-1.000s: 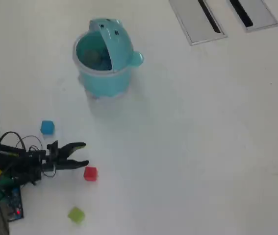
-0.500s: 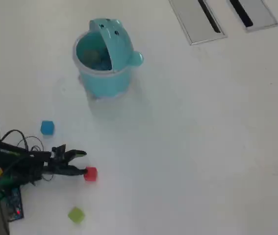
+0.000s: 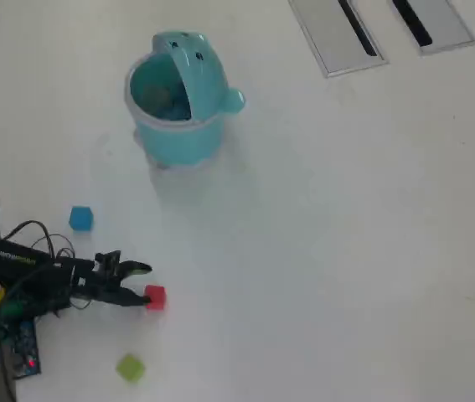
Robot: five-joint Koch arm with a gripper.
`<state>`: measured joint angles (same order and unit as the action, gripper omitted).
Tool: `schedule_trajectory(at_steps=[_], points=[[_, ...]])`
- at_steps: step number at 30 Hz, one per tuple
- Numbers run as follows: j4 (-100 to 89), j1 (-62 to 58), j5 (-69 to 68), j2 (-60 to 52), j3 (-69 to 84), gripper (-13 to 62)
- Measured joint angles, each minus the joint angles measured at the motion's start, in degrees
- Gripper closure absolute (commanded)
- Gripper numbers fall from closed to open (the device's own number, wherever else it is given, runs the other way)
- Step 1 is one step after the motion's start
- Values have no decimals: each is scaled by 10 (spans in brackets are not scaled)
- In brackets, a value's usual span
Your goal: Grasp RGB lego blocks and put them in the bin one by one.
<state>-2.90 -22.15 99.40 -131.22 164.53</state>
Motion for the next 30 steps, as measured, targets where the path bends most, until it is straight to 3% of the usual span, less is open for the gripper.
schedule_trajectory(at_steps=[30], points=[[33,-27,56,127,-52,165]])
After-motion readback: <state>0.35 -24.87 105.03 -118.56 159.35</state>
